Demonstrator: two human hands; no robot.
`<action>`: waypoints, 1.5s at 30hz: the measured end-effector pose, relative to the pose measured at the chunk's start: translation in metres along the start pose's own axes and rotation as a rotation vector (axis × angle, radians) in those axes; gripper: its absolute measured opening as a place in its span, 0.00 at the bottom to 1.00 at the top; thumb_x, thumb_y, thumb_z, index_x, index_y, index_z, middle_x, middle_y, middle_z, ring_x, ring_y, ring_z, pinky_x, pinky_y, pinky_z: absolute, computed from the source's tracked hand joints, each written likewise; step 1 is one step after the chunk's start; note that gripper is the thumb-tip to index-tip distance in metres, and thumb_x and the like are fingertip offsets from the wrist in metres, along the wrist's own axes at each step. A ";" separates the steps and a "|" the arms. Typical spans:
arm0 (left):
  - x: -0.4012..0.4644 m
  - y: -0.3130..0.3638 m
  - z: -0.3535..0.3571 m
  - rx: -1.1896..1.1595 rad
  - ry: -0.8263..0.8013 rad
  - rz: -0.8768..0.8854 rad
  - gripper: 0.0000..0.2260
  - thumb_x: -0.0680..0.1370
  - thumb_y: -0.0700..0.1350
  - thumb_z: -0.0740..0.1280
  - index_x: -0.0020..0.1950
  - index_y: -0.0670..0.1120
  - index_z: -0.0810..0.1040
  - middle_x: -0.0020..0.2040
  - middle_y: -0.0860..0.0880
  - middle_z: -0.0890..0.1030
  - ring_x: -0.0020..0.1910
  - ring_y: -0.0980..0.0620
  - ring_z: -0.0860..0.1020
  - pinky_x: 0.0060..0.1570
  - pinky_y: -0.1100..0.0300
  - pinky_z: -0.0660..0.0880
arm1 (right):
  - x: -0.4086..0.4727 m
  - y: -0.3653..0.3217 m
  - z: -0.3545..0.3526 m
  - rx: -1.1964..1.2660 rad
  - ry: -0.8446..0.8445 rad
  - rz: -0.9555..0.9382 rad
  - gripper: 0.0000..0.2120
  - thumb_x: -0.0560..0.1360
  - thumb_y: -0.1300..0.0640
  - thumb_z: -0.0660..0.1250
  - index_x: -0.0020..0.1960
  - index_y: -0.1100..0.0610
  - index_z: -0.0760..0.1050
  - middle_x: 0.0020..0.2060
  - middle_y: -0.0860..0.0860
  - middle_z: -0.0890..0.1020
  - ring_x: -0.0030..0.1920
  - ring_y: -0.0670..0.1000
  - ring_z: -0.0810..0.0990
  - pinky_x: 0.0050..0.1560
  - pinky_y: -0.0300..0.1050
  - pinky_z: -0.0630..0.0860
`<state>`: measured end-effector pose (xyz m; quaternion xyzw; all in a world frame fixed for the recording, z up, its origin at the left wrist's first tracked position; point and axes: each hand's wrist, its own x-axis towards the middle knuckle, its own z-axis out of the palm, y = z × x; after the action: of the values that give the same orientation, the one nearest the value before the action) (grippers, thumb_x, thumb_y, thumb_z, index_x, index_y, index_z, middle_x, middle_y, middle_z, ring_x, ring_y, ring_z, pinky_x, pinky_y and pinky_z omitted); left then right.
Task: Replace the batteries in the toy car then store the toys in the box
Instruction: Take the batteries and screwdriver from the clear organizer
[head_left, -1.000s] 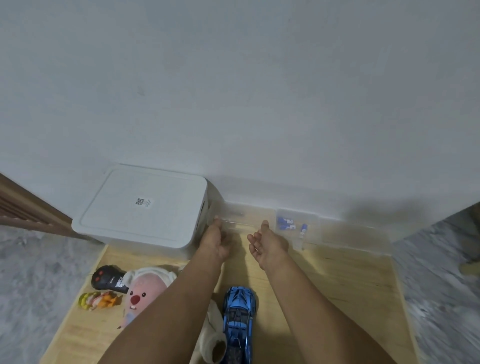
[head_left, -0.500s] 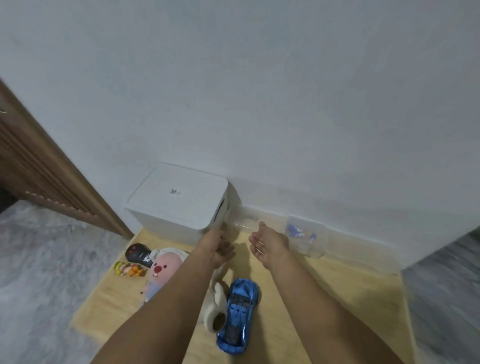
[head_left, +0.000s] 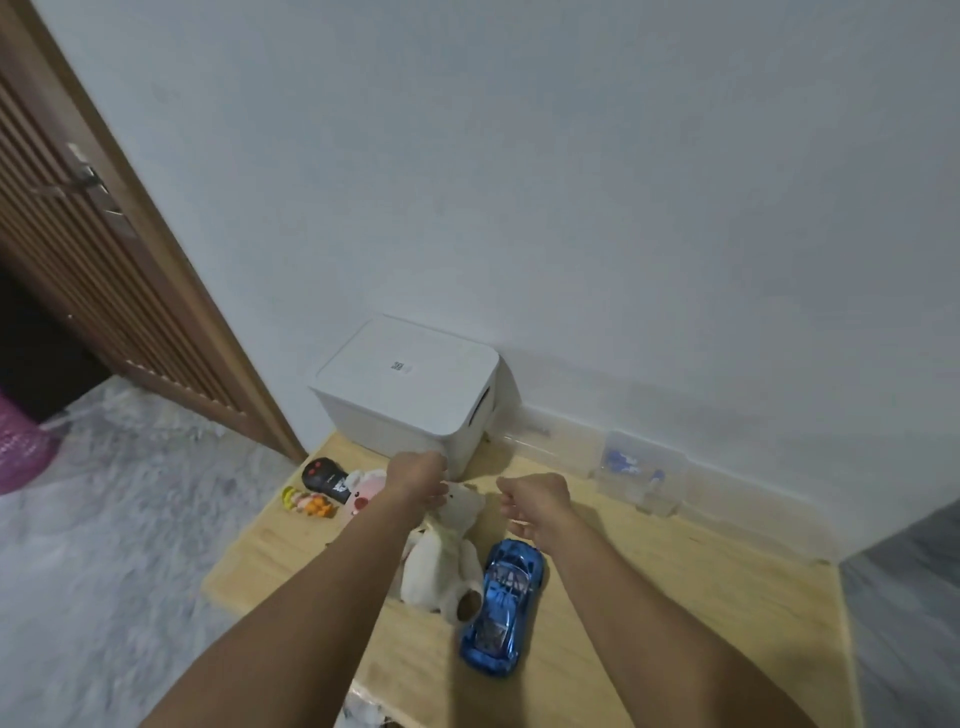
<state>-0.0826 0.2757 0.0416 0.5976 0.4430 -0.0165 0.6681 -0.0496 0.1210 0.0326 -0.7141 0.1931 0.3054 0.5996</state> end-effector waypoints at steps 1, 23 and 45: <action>0.000 -0.005 0.003 0.059 -0.035 0.018 0.02 0.74 0.34 0.65 0.42 0.37 0.74 0.37 0.40 0.73 0.31 0.45 0.75 0.32 0.56 0.74 | 0.001 0.006 -0.003 -0.040 0.023 -0.004 0.06 0.71 0.59 0.72 0.42 0.62 0.79 0.32 0.55 0.81 0.32 0.51 0.78 0.31 0.41 0.74; 0.006 -0.021 0.101 0.169 -0.382 -0.119 0.06 0.77 0.37 0.63 0.53 0.38 0.75 0.53 0.42 0.75 0.47 0.45 0.76 0.41 0.54 0.77 | 0.020 0.012 -0.096 0.326 0.220 0.116 0.13 0.78 0.62 0.63 0.61 0.65 0.74 0.37 0.54 0.77 0.36 0.51 0.77 0.37 0.44 0.72; 0.029 0.056 0.126 0.049 -0.274 -0.044 0.10 0.67 0.44 0.66 0.46 0.45 0.74 0.42 0.43 0.74 0.40 0.45 0.69 0.39 0.53 0.68 | 0.060 -0.002 -0.047 -0.517 0.360 -0.418 0.17 0.77 0.65 0.59 0.62 0.57 0.78 0.57 0.51 0.81 0.59 0.52 0.77 0.58 0.40 0.72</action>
<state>0.0375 0.2039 0.0544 0.5961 0.3600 -0.1234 0.7070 0.0060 0.0816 -0.0017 -0.9080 0.0623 0.0848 0.4056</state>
